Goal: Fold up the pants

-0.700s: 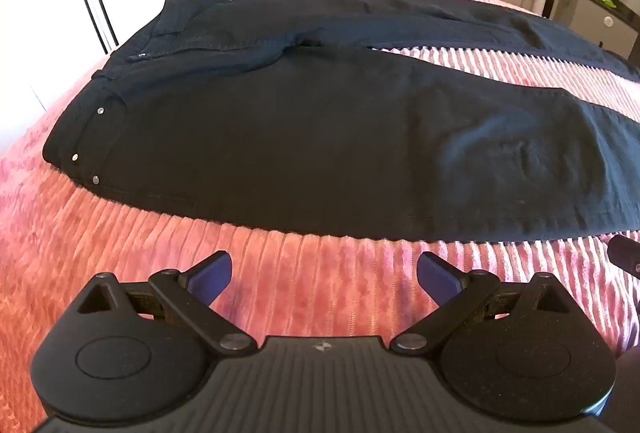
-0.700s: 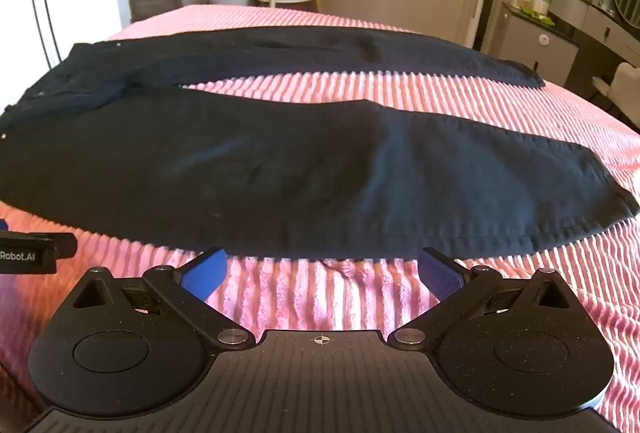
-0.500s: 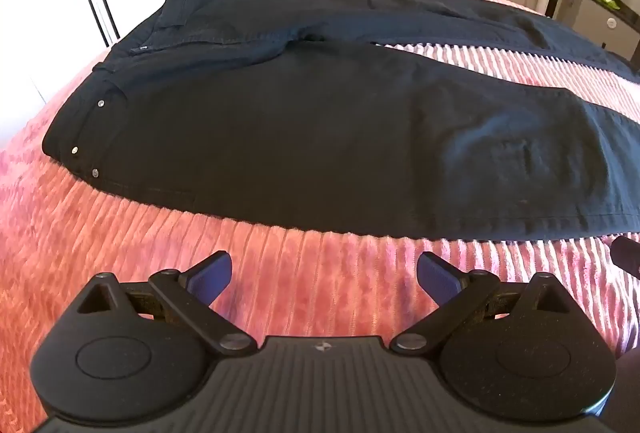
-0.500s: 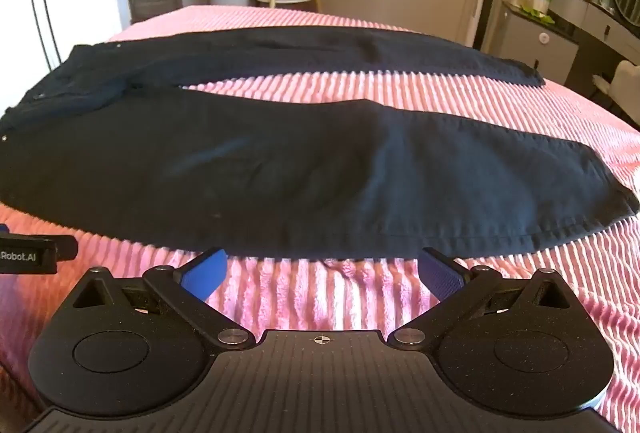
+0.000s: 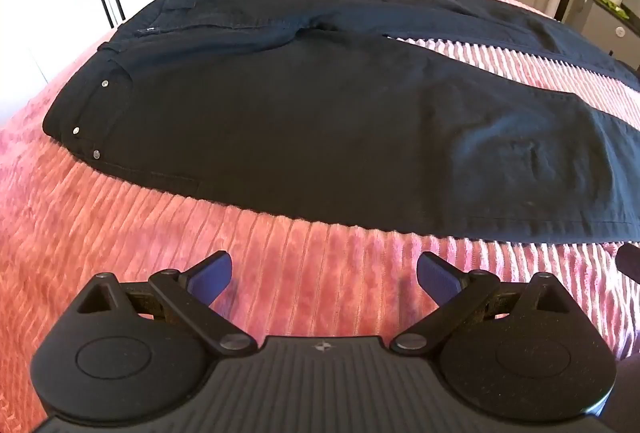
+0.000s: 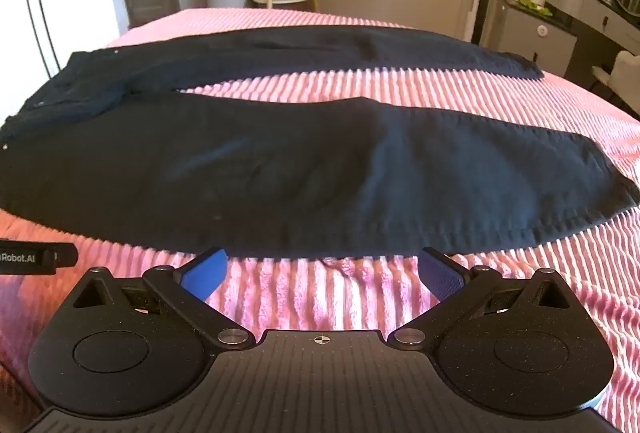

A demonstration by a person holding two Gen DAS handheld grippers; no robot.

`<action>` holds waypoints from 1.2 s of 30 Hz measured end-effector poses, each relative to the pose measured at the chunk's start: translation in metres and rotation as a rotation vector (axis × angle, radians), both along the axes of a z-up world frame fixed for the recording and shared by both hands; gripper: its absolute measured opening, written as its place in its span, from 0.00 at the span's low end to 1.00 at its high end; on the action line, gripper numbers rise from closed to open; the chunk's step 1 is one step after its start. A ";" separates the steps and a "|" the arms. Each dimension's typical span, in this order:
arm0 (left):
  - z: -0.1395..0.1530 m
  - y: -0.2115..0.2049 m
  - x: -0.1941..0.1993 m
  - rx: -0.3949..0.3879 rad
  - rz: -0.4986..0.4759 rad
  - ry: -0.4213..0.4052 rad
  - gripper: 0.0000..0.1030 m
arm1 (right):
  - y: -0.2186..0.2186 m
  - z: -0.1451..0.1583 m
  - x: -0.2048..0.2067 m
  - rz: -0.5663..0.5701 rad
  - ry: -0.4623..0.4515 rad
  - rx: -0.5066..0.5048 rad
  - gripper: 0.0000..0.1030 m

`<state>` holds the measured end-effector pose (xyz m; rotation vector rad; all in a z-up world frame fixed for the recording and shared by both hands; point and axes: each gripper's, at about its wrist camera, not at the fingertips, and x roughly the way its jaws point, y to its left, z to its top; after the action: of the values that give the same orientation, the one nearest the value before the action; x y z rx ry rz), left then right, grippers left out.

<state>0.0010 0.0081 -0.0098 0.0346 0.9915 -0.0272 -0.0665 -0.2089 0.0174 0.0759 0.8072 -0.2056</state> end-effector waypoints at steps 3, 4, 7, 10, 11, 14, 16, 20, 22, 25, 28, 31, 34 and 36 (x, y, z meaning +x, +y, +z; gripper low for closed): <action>0.000 0.000 0.001 -0.002 0.004 0.005 0.96 | -0.001 -0.001 0.001 -0.004 0.003 0.005 1.00; 0.000 0.001 0.002 -0.003 0.007 0.007 0.96 | 0.000 -0.001 0.001 -0.004 0.004 0.005 1.00; 0.001 0.002 0.002 -0.008 0.012 0.012 0.96 | -0.001 -0.001 0.001 -0.004 0.004 0.006 1.00; 0.001 0.003 0.003 -0.014 0.018 0.015 0.96 | -0.001 -0.001 0.001 -0.005 0.006 0.007 1.00; 0.001 0.003 0.003 -0.015 0.021 0.017 0.96 | -0.001 -0.001 0.001 -0.006 0.006 0.009 1.00; 0.001 0.004 0.003 -0.018 0.028 0.023 0.96 | -0.002 -0.001 0.000 -0.008 0.009 0.012 1.00; 0.001 0.006 0.005 -0.023 0.032 0.026 0.96 | -0.003 -0.002 0.000 -0.009 0.010 0.015 1.00; 0.001 0.007 0.005 -0.027 0.037 0.028 0.96 | -0.004 -0.003 0.000 -0.009 0.010 0.016 1.00; 0.001 0.007 0.005 -0.029 0.039 0.029 0.96 | -0.003 -0.003 0.000 -0.010 0.010 0.015 1.00; 0.001 0.008 0.005 -0.032 0.042 0.030 0.96 | -0.003 -0.003 0.000 -0.012 0.011 0.016 1.00; 0.001 0.008 0.005 -0.032 0.047 0.033 0.96 | -0.004 -0.003 0.000 -0.014 0.012 0.019 1.00; 0.000 0.009 0.006 -0.031 0.049 0.037 0.96 | -0.004 -0.003 0.000 -0.015 0.012 0.019 1.00; 0.000 0.010 0.005 -0.034 0.051 0.038 0.96 | -0.004 -0.003 0.000 -0.014 0.011 0.017 1.00; 0.000 0.010 0.005 -0.035 0.052 0.040 0.96 | -0.004 -0.003 0.000 -0.014 0.011 0.019 1.00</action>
<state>0.0060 0.0179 -0.0095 -0.0234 1.0313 0.0027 -0.0669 -0.2130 0.0148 0.0982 0.8198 -0.2123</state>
